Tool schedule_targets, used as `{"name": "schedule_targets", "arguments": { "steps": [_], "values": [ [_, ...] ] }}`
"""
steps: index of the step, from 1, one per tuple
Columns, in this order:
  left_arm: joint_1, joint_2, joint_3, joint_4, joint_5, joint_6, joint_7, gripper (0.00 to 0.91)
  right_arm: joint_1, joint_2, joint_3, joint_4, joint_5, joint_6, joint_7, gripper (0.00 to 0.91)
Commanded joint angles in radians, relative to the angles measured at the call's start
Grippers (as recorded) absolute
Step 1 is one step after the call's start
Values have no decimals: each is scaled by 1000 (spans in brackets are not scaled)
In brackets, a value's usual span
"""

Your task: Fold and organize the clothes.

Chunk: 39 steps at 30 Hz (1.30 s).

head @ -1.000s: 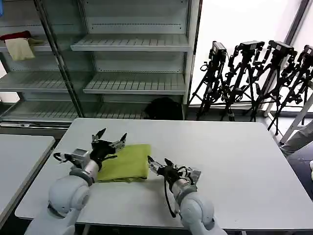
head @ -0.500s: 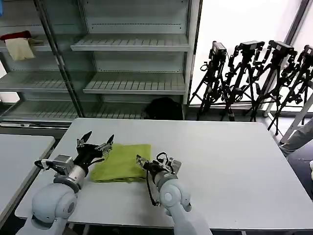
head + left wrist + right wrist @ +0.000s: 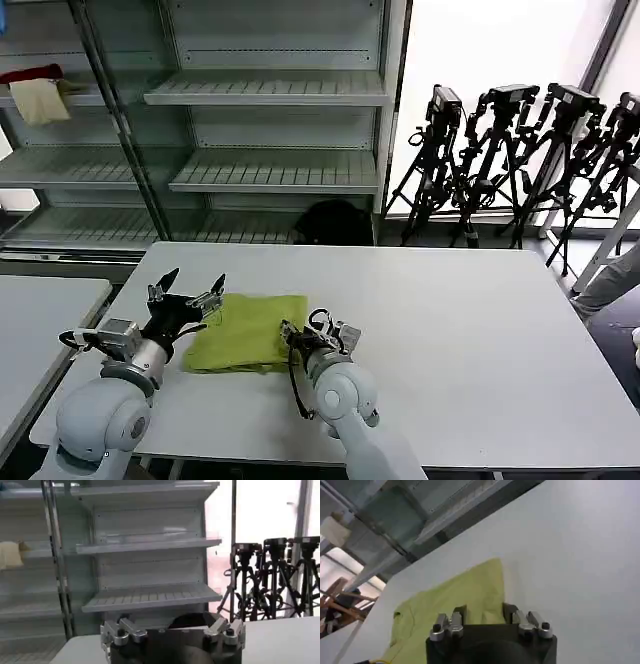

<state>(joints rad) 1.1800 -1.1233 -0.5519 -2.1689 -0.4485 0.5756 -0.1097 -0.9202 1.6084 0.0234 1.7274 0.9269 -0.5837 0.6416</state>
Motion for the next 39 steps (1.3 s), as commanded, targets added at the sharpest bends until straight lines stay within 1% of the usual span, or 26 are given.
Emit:
{"name": "schedule_targets", "arguments": {
  "steps": [1,10,15,18,22,27,31,36,39],
  "values": [
    [3,-3,-4,-6,4,1,-1,907,7,24,-12,12,18,-5,31,0],
    [6,-10,4,-7,15,1,0,907,-11,6,13,51,-7,-2,23,0],
    [13,-13,3,-8,20,0,1,907,-26,-41,43,103,-6,-2,23,0],
    [11,-15,5,-10,21,0,0,907,-40,-94,82,146,10,-2,13,0],
    [9,-20,13,-8,28,0,0,907,-84,-181,131,201,30,-4,-13,0],
    [7,-23,24,-6,36,0,1,907,-151,-259,199,257,41,-4,-54,0],
    [6,-30,30,-3,42,0,1,907,-182,-318,237,272,49,-2,-85,0],
    [10,-34,31,2,46,0,1,907,-208,-367,279,272,67,-1,-113,0],
    [11,-36,30,5,48,1,2,907,-216,-373,290,271,63,-1,-130,0]
  ]
}}
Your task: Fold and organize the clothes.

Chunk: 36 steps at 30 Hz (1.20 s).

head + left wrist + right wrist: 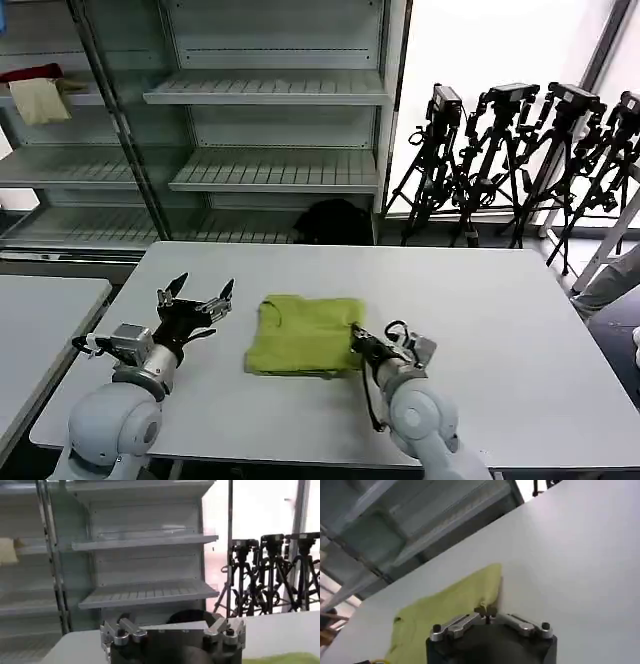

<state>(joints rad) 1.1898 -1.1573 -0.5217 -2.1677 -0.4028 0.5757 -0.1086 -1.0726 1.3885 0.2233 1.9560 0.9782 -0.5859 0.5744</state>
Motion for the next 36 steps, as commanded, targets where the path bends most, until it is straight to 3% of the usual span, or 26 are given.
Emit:
{"name": "schedule_targets", "arguments": {
  "steps": [1,8,10,11,12,18,20,23,26,28,32,36],
  "values": [
    [1,-3,0,5,2,0,0,907,-65,-152,90,43,10,2,-66,0],
    [3,-5,-1,4,2,0,2,907,-42,-135,76,33,-18,2,-93,0],
    [6,-5,-2,3,2,0,1,907,-36,-131,71,31,-27,1,-105,71],
    [7,-5,-3,3,2,0,1,907,-35,-131,68,31,-35,1,-113,252],
    [8,-5,-3,3,2,0,2,907,-34,-131,66,29,-40,2,-119,907],
    [13,-4,-6,-1,0,0,3,907,-52,-128,74,31,-95,3,-131,907],
    [14,-5,-5,-3,0,0,5,907,-82,-127,83,57,-197,3,-158,907],
    [17,-9,-4,-9,-2,0,10,907,-113,-124,107,95,-268,3,-207,907],
    [21,-16,-6,-16,-9,0,16,907,-158,-128,183,155,-349,4,-301,907],
    [24,-22,-11,-14,-18,-6,20,907,-190,-130,266,192,-559,6,-386,907],
    [28,-38,-21,-2,-32,-30,19,907,-228,-189,379,237,-719,8,-475,907],
    [33,-53,-29,7,-49,-74,18,907,-232,-245,468,200,-736,29,-550,907]
  ]
}}
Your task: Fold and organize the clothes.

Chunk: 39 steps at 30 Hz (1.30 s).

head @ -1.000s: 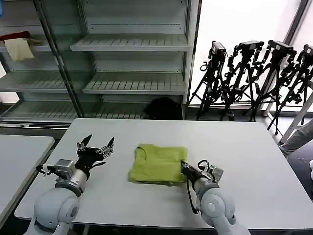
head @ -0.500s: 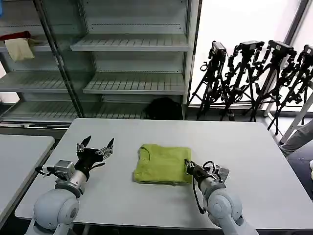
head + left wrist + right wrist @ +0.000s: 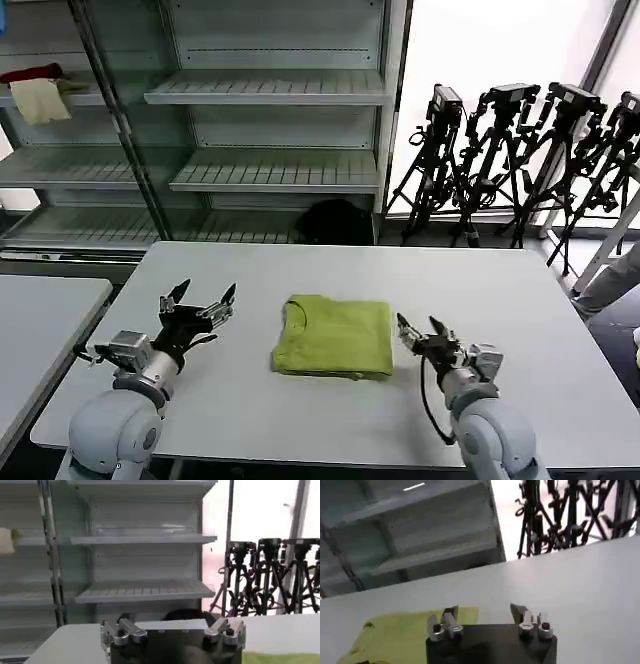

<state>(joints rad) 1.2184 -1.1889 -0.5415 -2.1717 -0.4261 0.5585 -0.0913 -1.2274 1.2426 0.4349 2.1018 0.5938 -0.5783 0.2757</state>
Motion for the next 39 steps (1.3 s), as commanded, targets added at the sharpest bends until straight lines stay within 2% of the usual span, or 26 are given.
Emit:
{"name": "schedule_targets", "arguments": {
  "steps": [1,3,7,14,30,34,39],
  "values": [
    [6,-27,-12,14,-27,-69,2,907,-74,-109,272,32,-349,38,-266,907],
    [11,-35,-13,21,-31,-94,2,907,-72,-125,290,2,-355,60,-290,907],
    [29,-40,-19,28,-30,-123,18,907,-62,-113,285,-1,-313,44,-272,907],
    [36,-37,-28,40,-31,-126,16,907,-40,-104,273,-27,-337,71,-264,907],
    [39,-32,-34,52,-32,-129,15,907,-45,-142,299,-87,-310,165,-326,907],
    [45,-27,-45,65,-50,-151,22,907,-42,-159,323,-137,-315,215,-348,907],
    [57,-15,-59,91,-58,-185,56,907,-58,-190,350,-173,-276,235,-384,907]
  ]
}}
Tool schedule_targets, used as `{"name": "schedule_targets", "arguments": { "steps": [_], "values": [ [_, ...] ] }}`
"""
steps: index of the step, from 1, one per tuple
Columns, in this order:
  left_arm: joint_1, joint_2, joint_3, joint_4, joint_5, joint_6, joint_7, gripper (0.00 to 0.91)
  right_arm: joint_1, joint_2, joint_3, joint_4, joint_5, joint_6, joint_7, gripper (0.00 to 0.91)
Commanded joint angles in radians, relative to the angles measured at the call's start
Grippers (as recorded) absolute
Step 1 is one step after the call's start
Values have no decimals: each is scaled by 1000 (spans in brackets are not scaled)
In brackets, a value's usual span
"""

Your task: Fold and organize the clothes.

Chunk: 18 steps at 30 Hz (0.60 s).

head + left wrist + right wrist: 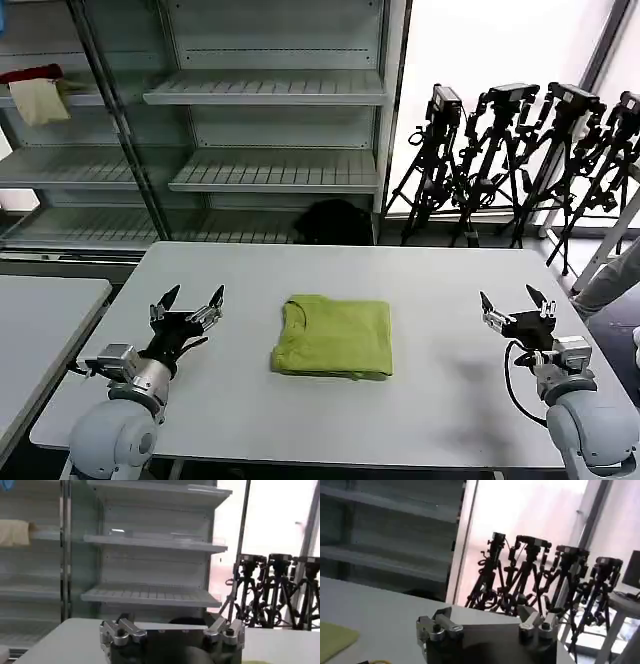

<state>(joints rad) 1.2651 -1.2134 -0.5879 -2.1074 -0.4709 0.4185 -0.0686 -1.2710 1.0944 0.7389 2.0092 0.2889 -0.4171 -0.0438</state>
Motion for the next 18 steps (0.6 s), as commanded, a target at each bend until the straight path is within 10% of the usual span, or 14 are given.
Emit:
{"name": "schedule_targets", "arguments": {
  "steps": [1,18],
  "values": [
    [12,10,-14,30,-16,-47,34,907,-15,-44,49,-85,34,75,-67,907],
    [22,6,-13,31,-15,-53,30,907,-3,-36,41,-96,120,44,-36,907]
  ]
}}
